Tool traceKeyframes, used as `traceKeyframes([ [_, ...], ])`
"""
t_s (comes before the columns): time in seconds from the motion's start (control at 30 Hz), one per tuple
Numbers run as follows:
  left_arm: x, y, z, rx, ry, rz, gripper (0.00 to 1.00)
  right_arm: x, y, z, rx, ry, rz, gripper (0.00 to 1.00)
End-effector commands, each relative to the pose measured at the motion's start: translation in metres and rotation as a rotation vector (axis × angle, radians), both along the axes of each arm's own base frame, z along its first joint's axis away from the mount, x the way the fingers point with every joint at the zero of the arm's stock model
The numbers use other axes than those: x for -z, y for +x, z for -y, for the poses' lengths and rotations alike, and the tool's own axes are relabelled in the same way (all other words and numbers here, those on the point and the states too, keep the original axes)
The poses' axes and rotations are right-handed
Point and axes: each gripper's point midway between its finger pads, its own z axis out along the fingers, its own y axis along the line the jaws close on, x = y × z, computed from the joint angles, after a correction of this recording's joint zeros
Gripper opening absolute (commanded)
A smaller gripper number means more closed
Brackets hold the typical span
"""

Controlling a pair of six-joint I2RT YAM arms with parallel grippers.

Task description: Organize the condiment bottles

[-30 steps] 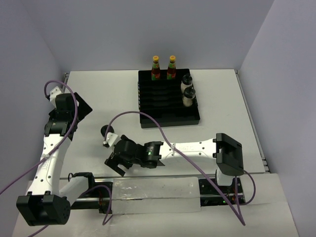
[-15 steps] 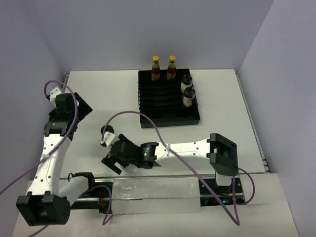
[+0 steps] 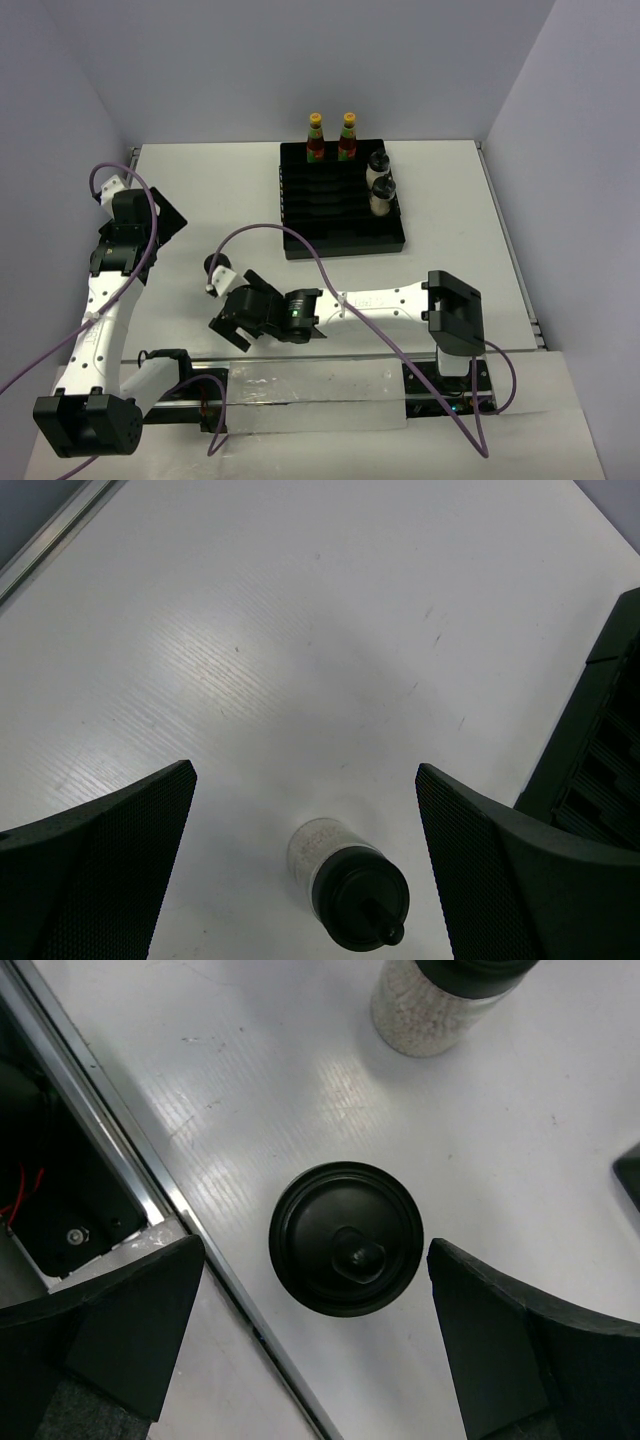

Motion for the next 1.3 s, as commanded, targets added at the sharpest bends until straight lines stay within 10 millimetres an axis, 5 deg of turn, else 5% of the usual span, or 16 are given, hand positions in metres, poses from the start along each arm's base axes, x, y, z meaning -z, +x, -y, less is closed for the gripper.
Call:
traceKeyframes([
  [0.0,-0.014,0.002,-0.003,-0.004,0.006,0.045,0.99,-0.033,0.007,-0.001,0.046,0.046,0.047,1.00],
  [0.53,-0.014,0.002,-0.003,-0.003,0.007,0.043,0.99,0.015,0.007,-0.008,0.031,-0.045,0.025,1.00],
  [0.77,-0.014,0.002,-0.004,-0.004,0.010,0.043,0.99,0.020,0.006,-0.011,0.031,-0.038,0.010,0.97],
  [0.87,-0.014,0.001,-0.004,-0.005,0.013,0.041,0.99,0.021,0.006,-0.012,0.030,-0.035,0.008,0.89],
  [1.1,-0.013,0.001,-0.004,-0.006,0.013,0.038,0.99,0.016,0.009,-0.012,0.043,-0.023,0.015,0.51],
  [1.27,-0.013,0.002,-0.004,-0.004,0.010,0.040,0.99,-0.008,0.013,-0.009,0.066,0.022,0.038,0.43],
])
